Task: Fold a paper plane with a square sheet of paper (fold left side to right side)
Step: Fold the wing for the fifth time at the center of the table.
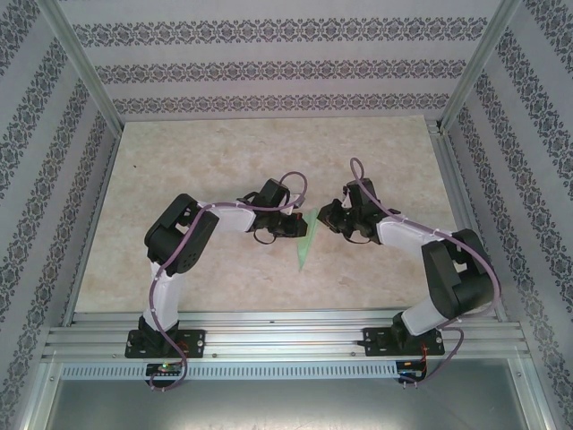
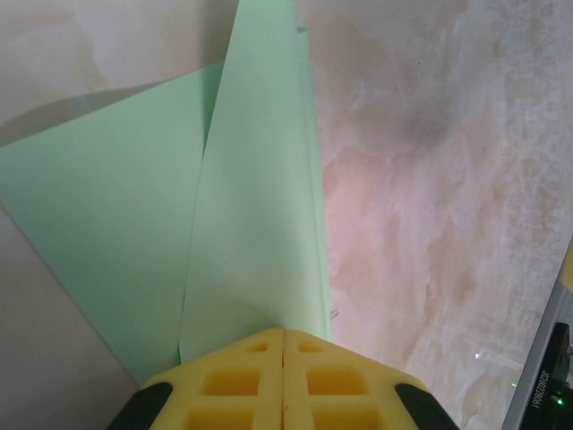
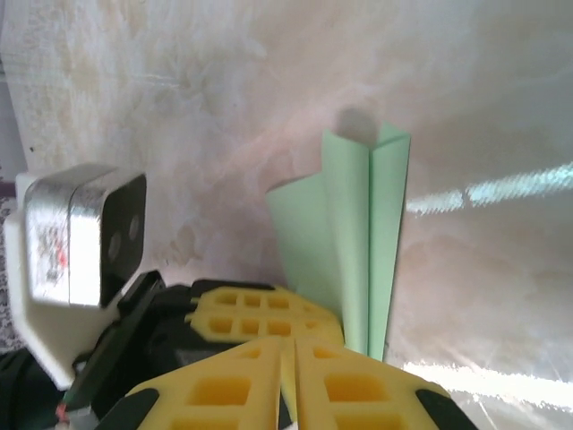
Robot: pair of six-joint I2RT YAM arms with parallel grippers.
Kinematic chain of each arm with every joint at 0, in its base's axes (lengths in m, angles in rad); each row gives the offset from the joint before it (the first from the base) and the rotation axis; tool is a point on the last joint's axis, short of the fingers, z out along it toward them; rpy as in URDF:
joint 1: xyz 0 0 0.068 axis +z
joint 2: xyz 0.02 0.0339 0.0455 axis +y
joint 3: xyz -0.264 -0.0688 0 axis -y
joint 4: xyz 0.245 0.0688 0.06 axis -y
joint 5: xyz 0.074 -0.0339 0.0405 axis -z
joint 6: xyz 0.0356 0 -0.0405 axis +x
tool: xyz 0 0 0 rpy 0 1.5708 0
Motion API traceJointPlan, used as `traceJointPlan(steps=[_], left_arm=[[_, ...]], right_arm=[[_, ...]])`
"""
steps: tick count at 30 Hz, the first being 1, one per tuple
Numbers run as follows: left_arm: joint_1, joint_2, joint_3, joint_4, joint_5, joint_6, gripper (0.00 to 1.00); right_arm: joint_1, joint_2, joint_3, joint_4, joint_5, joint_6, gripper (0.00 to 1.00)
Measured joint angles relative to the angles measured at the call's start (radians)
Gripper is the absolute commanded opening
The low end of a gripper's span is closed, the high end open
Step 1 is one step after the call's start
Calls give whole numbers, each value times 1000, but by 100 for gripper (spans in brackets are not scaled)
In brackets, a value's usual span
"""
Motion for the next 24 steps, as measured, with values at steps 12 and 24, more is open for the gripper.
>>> traceJointPlan(steps=[12, 24], left_arm=[[-2, 4, 5, 2, 3, 0, 10], [-8, 10, 16, 1, 4, 15, 11]], right_arm=[[0, 190, 106, -12, 39, 6, 27], [2, 244, 128, -16, 33, -13, 27]])
